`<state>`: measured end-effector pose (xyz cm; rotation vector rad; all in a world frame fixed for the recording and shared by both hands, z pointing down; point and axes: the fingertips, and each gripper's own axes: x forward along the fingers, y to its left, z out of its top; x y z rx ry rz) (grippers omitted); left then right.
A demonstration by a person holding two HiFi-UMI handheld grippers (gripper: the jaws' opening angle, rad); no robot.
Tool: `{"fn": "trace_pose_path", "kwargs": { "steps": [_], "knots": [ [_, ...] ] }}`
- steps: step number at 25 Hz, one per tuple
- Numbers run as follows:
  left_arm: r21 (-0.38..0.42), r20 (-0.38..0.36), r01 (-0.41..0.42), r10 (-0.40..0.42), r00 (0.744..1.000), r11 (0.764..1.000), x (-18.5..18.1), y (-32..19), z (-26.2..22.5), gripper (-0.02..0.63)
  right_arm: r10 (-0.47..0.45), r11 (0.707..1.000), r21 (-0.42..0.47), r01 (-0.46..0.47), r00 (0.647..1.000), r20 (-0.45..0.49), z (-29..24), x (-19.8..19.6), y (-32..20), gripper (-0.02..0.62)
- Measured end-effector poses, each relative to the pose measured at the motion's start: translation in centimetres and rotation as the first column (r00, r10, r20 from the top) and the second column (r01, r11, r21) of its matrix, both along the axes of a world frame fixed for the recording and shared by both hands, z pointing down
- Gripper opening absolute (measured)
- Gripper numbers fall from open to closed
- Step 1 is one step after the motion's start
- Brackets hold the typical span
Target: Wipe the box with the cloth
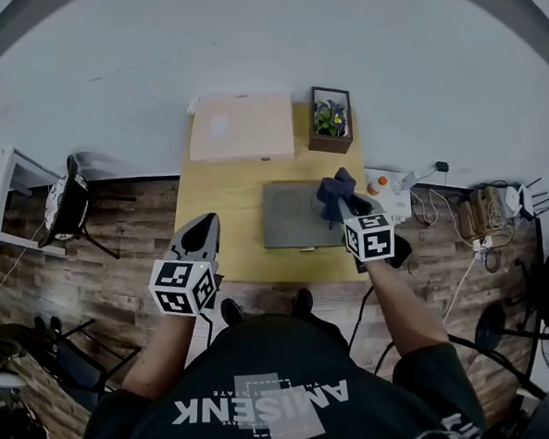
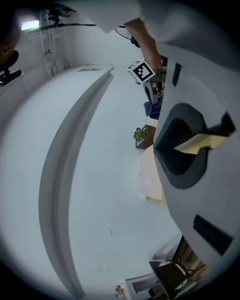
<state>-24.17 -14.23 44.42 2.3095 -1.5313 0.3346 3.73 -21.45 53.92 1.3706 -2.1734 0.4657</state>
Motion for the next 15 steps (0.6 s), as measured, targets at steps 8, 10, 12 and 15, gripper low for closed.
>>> {"fn": "trace_pose_path", "kwargs": {
  "steps": [8, 10, 12, 15],
  "knots": [
    [0.012, -0.016, 0.228, -0.228, 0.974, 0.974, -6.4, 1.6, -0.8, 0.002, -0.185, 0.983, 0.008, 0.184, 0.981, 0.057, -0.4, -12.0, -2.4, 0.064],
    [0.021, -0.016, 0.259, -0.259, 0.966, 0.966, -7.7, 2.3, -1.2, 0.002, -0.213, 0.977, -0.010, 0.214, 0.976, 0.050, 0.6, -14.2, -2.8, 0.064],
    [0.017, -0.001, 0.307, -0.307, 0.952, 0.951, -9.2, 3.1, -1.2, 0.002, -0.233, 0.972, -0.027, 0.234, 0.972, 0.040, 1.7, -15.9, -3.2, 0.064],
    [0.000, 0.037, 0.380, -0.380, 0.924, 0.925, -11.7, 4.5, -0.6, 0.002, -0.249, 0.967, -0.053, 0.250, 0.968, 0.019, 3.5, -18.1, -3.6, 0.064]
  ]
}}
